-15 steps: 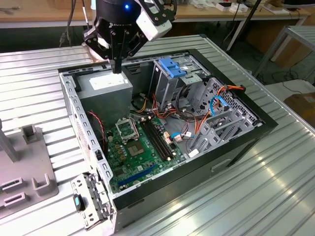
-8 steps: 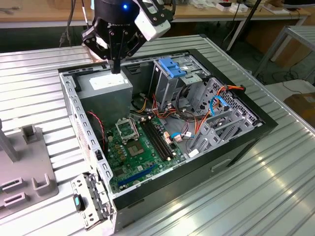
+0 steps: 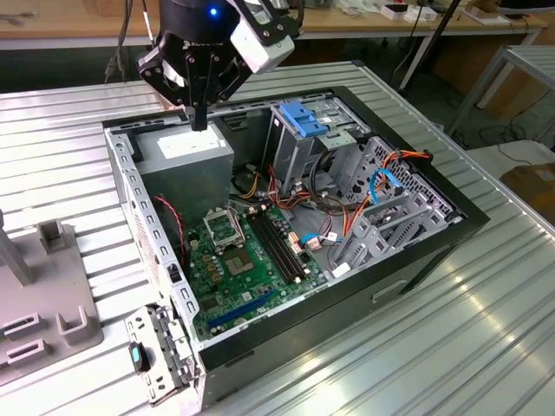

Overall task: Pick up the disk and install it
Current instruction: 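Reach for the disk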

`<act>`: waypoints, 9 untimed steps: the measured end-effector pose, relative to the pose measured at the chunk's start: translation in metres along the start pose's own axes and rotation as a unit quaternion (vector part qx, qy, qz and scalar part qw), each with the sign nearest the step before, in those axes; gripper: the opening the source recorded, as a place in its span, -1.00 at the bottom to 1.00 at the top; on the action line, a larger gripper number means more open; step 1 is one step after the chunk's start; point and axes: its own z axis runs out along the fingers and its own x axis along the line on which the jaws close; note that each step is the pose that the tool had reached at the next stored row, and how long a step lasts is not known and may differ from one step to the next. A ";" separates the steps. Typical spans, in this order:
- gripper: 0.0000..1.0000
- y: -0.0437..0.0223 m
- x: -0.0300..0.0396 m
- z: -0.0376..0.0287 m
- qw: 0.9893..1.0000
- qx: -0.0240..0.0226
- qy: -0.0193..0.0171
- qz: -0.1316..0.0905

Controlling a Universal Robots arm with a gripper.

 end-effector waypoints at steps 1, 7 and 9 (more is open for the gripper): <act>-0.79 -0.0001 0.0010 0.0000 1.000 0.000 0.000 0.000; -0.79 -0.0005 0.0071 -0.0002 1.000 0.000 0.000 0.000; -0.79 -0.0006 0.0083 -0.0002 1.000 0.000 0.000 0.000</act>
